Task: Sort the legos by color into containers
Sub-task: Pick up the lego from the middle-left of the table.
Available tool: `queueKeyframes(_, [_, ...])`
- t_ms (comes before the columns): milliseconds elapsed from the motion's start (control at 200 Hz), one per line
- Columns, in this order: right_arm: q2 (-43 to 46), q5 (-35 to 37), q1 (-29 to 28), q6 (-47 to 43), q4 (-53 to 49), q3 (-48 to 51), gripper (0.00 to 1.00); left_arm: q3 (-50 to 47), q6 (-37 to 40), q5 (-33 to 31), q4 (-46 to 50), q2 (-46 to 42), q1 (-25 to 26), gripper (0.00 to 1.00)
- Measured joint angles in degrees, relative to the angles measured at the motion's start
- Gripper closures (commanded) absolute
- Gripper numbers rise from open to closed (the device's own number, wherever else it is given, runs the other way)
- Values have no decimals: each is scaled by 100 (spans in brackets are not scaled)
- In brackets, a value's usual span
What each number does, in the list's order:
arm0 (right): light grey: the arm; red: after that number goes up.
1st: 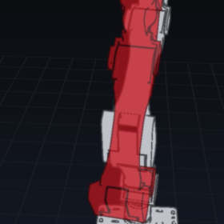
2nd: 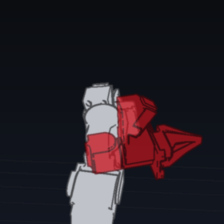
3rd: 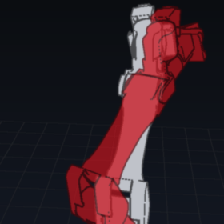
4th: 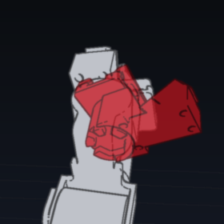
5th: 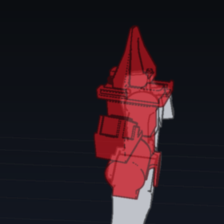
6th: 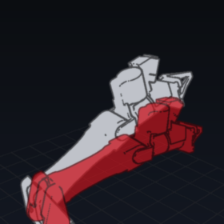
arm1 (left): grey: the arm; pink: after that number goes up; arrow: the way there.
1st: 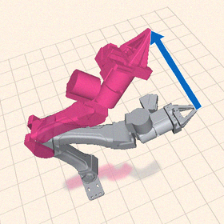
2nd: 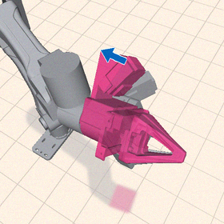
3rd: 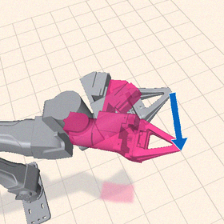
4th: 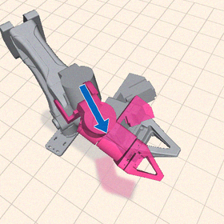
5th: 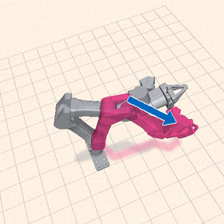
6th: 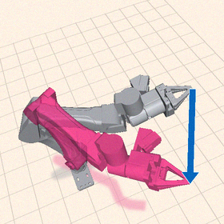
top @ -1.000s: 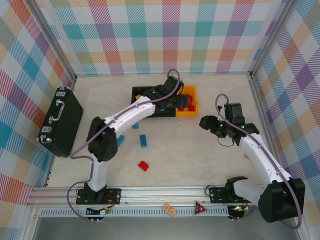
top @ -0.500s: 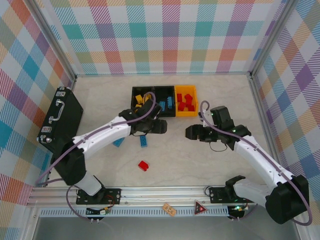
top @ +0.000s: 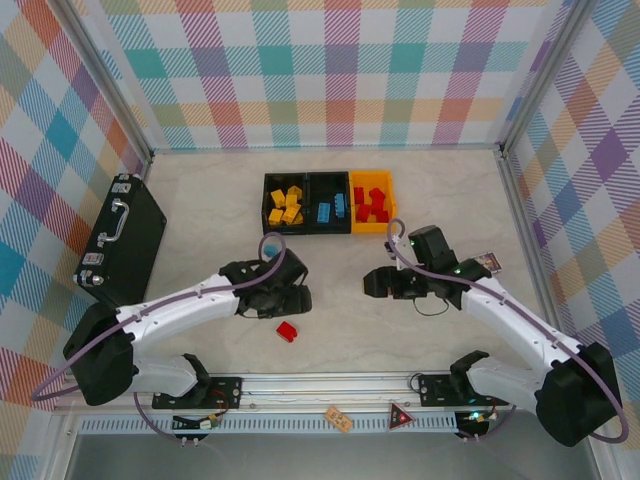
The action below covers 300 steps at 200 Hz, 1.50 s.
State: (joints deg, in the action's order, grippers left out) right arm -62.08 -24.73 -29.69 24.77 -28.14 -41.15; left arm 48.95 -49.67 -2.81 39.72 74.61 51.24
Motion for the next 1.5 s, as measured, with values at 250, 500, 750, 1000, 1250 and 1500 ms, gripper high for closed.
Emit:
queueKeyframes(250, [-201,22,-269,20,173,109,38,-363,-774,-92,70,4,299,24])
queueKeyframes(500, [-214,76,-297,31,317,142,39,-487,-1147,-50,-20,197,299,23])
queueKeyframes(750, [-306,131,-302,46,387,210,39,-656,-1333,177,-278,584,299,31])
queueKeyframes(1000, [-310,175,-302,55,466,232,39,-632,-1392,221,-389,719,299,60])
queueKeyframes(1250, [-310,240,-302,136,481,282,39,-592,-1263,109,-365,721,299,76])
queueKeyframes(1500, [-308,326,-302,153,479,286,39,-372,-1119,17,-247,822,299,80])
